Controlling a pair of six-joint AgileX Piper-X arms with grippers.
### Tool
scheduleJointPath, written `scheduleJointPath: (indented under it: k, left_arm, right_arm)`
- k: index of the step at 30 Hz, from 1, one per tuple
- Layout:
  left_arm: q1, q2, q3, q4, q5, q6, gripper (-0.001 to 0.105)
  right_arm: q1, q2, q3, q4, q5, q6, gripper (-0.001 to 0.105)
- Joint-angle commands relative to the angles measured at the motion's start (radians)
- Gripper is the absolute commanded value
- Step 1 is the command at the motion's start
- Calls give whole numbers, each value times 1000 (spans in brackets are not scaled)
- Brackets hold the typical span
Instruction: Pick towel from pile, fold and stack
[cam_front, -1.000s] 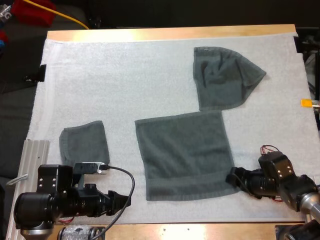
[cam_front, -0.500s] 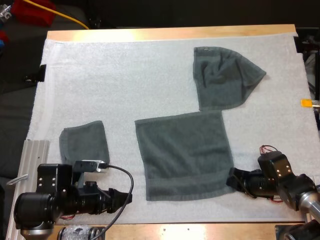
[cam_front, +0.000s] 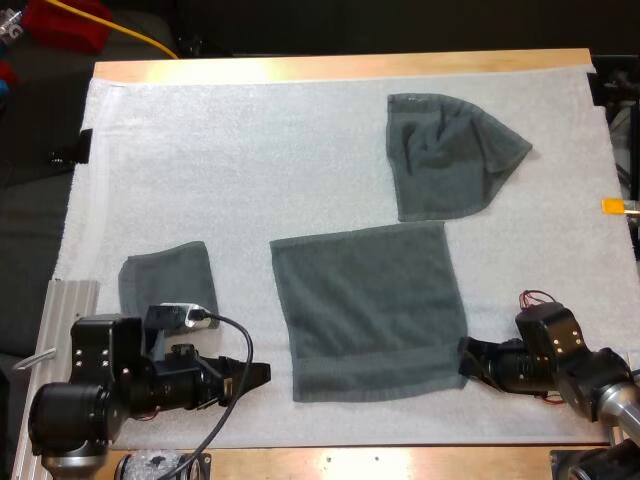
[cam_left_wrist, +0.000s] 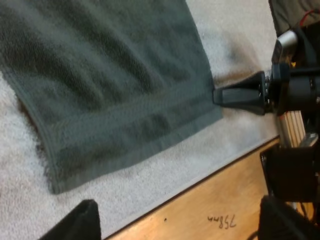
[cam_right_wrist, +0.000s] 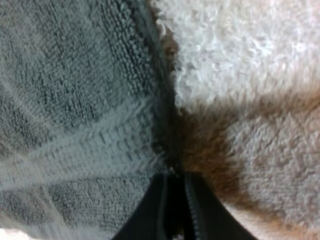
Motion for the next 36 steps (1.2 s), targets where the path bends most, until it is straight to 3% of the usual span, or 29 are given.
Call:
scheduleJointPath:
  k: [1,5,10,16,27,36]
  left_arm:
    - [-12,11,6,-16,11,-14,63]
    - [-51,22,50,-48,3,-46,63]
    - [-67,26,165,-138,3,-139,63]
    - [-67,35,282,-176,6,-171,63]
    - [-79,129,290,-273,4,-210,63]
    - [-219,264,290,-385,-24,-264,63]
  right_arm:
    - [1,5,5,10,-11,-13,0]
    - [1,5,5,10,-11,-13,0]
    - [1,5,5,10,-19,-13,0]
    - [1,5,5,10,-19,-15,0]
    - [1,5,5,10,-19,-20,0]
    - [1,5,5,10,-21,-20,0]
